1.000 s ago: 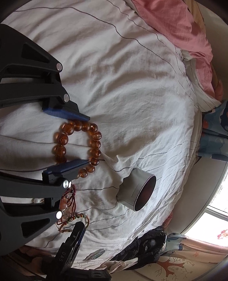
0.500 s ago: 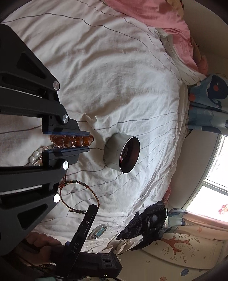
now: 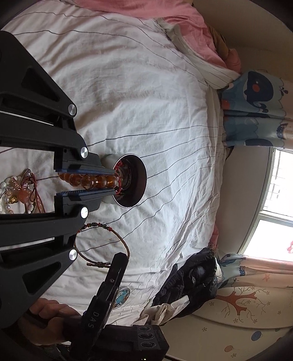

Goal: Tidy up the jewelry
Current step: 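Carry both bead strands over the silver tin and open both grippers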

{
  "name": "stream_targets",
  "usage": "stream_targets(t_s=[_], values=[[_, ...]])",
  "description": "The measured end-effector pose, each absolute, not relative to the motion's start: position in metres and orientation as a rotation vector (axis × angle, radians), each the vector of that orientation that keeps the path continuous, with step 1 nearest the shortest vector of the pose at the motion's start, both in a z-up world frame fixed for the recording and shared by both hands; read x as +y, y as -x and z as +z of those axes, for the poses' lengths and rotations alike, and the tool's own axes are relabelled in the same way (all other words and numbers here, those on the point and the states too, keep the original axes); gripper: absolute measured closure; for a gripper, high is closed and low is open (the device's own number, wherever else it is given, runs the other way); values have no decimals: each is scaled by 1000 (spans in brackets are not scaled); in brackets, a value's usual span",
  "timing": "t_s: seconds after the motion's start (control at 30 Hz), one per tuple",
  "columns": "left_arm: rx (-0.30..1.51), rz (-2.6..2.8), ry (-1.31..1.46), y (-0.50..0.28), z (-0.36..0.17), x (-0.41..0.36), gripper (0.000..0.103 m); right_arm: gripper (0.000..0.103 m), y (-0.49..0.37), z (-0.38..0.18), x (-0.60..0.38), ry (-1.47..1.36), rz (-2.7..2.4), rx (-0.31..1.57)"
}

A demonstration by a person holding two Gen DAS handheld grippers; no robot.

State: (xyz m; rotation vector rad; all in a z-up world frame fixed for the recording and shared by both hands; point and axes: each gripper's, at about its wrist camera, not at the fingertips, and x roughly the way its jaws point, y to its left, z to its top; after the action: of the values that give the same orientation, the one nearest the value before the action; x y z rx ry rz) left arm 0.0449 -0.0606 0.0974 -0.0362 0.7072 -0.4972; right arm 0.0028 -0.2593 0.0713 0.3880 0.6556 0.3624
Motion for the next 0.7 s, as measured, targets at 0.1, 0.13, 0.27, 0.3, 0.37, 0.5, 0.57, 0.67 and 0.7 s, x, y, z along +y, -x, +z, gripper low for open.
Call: stream_targets(t_s=[0.1, 0.13, 0.27, 0.3, 0.37, 0.5, 0.57, 0.67, 0.7], values=[[703, -505, 35, -51, 99, -69, 92, 99, -9, 72, -261, -391, 366, 652], [700, -509, 34, -54, 100, -72, 92, 99, -11, 73, -261, -390, 367, 650], [682, -528, 27, -64, 107, -86, 92, 99, -21, 76, -264, -390, 369, 641], [676, -532, 25, -67, 109, -89, 92, 99, -23, 76, -264, -391, 369, 639], [663, -542, 24, -73, 113, -96, 92, 99, -27, 76, -266, -393, 368, 635], [617, -566, 56, -87, 124, -103, 92, 99, -35, 77, -271, -401, 362, 628], [625, -578, 92, -100, 123, -103, 92, 99, -39, 78, -272, -403, 361, 625], [730, -533, 74, -130, 100, -107, 92, 99, -46, 78, -273, -406, 364, 624], [767, -512, 81, -139, 90, -103, 92, 99, -48, 78, -272, -407, 365, 626]])
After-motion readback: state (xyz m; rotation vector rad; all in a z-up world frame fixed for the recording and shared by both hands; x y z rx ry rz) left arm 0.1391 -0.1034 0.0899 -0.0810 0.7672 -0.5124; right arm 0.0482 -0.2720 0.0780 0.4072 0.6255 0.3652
